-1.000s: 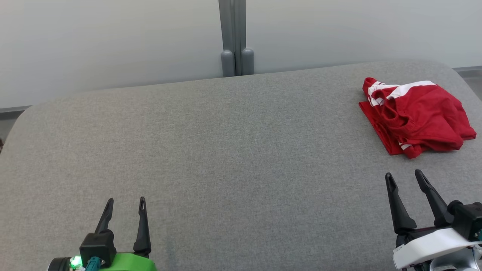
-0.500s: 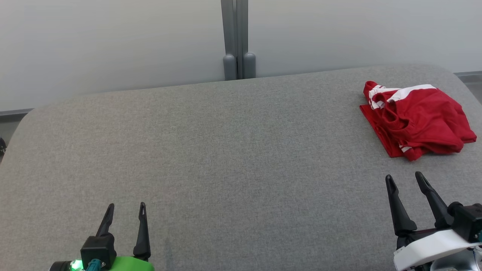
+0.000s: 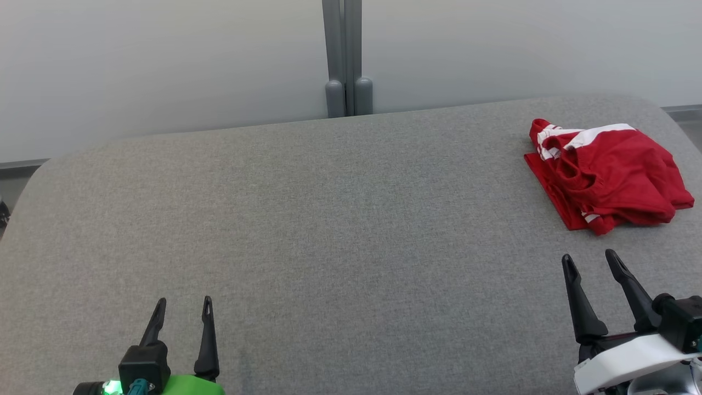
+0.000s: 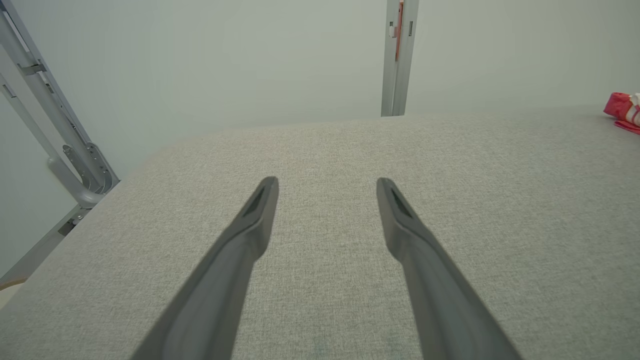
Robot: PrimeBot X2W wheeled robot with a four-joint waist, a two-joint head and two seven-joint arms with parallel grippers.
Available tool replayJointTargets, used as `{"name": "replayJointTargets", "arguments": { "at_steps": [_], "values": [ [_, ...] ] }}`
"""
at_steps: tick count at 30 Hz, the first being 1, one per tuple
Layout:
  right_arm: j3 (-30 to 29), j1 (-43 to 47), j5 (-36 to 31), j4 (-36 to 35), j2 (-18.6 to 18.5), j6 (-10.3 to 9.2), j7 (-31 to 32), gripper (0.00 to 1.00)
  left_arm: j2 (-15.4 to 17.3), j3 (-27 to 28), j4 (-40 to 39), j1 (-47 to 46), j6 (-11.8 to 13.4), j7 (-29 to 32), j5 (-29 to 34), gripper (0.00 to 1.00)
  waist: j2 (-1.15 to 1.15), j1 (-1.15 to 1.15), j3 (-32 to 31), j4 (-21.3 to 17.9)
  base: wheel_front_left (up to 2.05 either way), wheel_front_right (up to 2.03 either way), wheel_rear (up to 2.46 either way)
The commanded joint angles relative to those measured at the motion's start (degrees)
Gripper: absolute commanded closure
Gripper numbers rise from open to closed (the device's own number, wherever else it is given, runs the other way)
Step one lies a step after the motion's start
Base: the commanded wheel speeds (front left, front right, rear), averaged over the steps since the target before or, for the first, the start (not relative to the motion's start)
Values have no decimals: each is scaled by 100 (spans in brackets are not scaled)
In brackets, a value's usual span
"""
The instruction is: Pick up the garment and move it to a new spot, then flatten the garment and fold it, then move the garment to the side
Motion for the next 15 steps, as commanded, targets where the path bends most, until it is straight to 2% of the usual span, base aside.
{"name": "replayJointTargets", "arguments": {
  "at_steps": [1,4,5,8,15],
  "values": [
    [-11,30,-19,-13,-22,-10,7,0,47,-14,6,-48,24,-23,-43,0,0,0,-4,1,0,0,0],
    [-20,35,3,-2,-33,-10,13,0,57,-23,15,-62,30,-28,-49,0,0,0,-14,5,0,0,0],
    [0,1,4,22,-3,1,-2,100,3,-20,25,3,10,-2,-15,100,0,0,-14,5,0,0,0],
    [25,16,102,134,42,1,-2,100,-36,2,136,4,-6,38,-113,100,0,0,-13,5,0,0,0],
    [2,-135,899,318,73,0,81,100,-92,172,145,-98,-127,245,-902,100,0,0,-4,9,0,0,0]
  ]
}}
